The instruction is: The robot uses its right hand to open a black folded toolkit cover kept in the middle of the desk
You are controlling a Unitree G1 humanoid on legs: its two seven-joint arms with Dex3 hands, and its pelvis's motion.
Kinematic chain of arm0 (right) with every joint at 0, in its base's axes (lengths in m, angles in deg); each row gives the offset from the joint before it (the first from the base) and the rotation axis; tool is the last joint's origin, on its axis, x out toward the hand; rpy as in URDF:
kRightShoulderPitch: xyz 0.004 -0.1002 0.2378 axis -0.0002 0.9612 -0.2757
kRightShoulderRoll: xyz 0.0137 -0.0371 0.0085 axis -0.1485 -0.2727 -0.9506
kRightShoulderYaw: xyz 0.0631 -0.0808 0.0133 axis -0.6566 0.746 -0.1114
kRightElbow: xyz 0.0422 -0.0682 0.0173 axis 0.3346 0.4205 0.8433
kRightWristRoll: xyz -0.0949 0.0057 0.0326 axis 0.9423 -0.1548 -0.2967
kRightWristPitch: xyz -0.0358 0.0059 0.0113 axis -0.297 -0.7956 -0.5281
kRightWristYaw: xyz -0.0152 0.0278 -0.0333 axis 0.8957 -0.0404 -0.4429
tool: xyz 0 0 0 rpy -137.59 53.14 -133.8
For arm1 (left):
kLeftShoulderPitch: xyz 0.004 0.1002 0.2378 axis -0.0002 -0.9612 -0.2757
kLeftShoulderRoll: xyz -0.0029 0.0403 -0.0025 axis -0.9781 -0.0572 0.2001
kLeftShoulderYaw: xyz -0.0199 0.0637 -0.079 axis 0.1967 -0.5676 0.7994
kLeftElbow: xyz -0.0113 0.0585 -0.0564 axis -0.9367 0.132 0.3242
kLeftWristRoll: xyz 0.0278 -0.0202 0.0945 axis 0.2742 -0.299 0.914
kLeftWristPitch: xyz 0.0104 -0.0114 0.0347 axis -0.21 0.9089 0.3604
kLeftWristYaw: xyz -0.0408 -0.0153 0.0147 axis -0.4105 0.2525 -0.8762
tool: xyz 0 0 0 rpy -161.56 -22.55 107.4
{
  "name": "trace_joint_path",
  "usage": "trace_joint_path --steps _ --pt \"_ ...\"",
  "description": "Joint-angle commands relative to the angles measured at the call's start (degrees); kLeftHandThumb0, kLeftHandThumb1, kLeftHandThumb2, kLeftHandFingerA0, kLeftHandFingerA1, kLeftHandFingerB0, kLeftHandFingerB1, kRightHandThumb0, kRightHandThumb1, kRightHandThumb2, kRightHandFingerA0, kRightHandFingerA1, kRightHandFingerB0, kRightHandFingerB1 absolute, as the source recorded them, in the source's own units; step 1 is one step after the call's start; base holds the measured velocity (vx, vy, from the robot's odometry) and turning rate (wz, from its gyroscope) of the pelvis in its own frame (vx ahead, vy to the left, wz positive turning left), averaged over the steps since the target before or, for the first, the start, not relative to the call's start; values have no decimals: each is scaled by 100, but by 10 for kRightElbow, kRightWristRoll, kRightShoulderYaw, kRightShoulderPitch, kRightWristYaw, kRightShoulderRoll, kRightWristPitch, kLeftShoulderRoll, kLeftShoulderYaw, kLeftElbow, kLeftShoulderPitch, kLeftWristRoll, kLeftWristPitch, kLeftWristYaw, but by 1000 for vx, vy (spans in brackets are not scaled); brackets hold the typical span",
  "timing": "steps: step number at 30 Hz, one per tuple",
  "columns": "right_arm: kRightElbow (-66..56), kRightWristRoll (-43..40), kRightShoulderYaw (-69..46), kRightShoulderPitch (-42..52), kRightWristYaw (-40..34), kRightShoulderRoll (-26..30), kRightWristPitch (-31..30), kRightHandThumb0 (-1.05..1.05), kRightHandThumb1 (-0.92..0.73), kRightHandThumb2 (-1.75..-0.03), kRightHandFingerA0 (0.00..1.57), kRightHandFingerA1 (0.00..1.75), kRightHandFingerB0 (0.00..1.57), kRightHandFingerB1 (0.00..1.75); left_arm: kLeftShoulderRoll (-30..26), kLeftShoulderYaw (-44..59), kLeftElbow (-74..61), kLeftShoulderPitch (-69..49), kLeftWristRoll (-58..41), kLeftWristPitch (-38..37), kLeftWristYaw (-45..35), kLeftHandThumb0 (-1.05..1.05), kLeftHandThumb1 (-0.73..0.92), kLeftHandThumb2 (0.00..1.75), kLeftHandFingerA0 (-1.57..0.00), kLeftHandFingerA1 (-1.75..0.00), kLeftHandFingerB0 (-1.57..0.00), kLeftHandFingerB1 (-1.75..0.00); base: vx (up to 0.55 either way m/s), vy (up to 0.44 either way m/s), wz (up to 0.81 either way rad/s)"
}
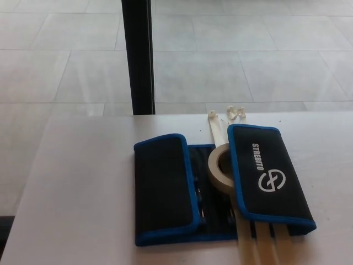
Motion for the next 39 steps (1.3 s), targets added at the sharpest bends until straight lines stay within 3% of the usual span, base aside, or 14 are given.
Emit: trace_joint_path --steps 1,6,7,12,17,19,20,23,24,25,27,33,36,39 --pt "-50 -192 -187 -45 -40 39 2 -70 -72 -62 44 110 29 61 -50 62 57 34 -52 10 -46 -93 92 72 -34 -61 -31 -40 0 0 0" --pt "-172 -199 -193 -87 -1 63 -38 -84 -56 -96 19 69 3 45 -49 62 61 36 -40 3 -52 -100 83 84 -31 -60 -27 -43 0 0 0" --pt "-192 -200 -190 -93 6 63 -43 -83 -72 -62 14 77 6 40 -50 59 60 35 -35 0 -52 -89 77 122 -31 -64 -19 -48 0 0 0" --pt "-413 -164 -95 -119 39 60 -63 -85 -73 -62 4 93 13 54 -44 67 65 40 -38 3 -50 -93 92 74 -33 -61 -31 -40 0 0 0" --pt "-498 -110 -9 -144 62 59 -41 -41 -42 -102 1 54 0 52 -43 65 66 41 -36 3 -49 -100 82 87 -34 -60 -29 -43 0 0 0" --pt "-558 -65 60 -159 60 55 -61 -75 -83 -66 4 29 2 19 -43 60 65 40 -31 -1 -46 -93 92 76 -30 -57 -31 -39 0 0 0" --pt "-566 -57 81 -169 63 48 -53 -77 -63 -99 3 35 4 22 -43 60 65 42 -31 0 -46 -93 92 76 -30 -57 -31 -39 0 0 0" --pt "-581 -18 148 -182 80 38 -29 -77 -75 -63 9 35 7 23 -44 60 61 43 -34 2 -50 -96 85 84 -31 -59 -27 -43 0 0 0" --pt "-591 12 175 -180 78 42 -30 -77 -57 -100 1 46 2 26 -43 60 62 42 -34 2 -49 -90 92 76 -31 -57 -30 -40 0 0 0" --pt "-604 33 214 -178 81 34 -38 -81 -56 -98 3 51 0 27 -43 57 63 43 -30 1 -44 -90 79 122 -30 -62 -20 -48 0 0 0" --pt "-603 69 260 -175 79 28 -35 -85 -57 -96 1 48 12 23 -44 55 65 43 -28 -1 -43 -92 92 76 -29 -57 -30 -39 0 0 0" --pt "-564 133 367 -163 86 26 -6 -79 -75 -62 2 36 2 26 -44 59 64 47 -34 6 -53 -99 82 85 -33 -60 -27 -44 0 0 1" --pt "-526 173 420 -173 85 34 5 -84 -61 -100 4 26 5 24 -45 62 68 49 -37 9 -53 -99 82 86 -33 -59 -27 -43 0 0 0" --pt "-501 195 454 -185 71 33 5 -79 -75 -63 4 37 10 25 -46 55 67 49 -30 2 -53 -100 83 87 -31 -59 -26 -43 0 0 0"
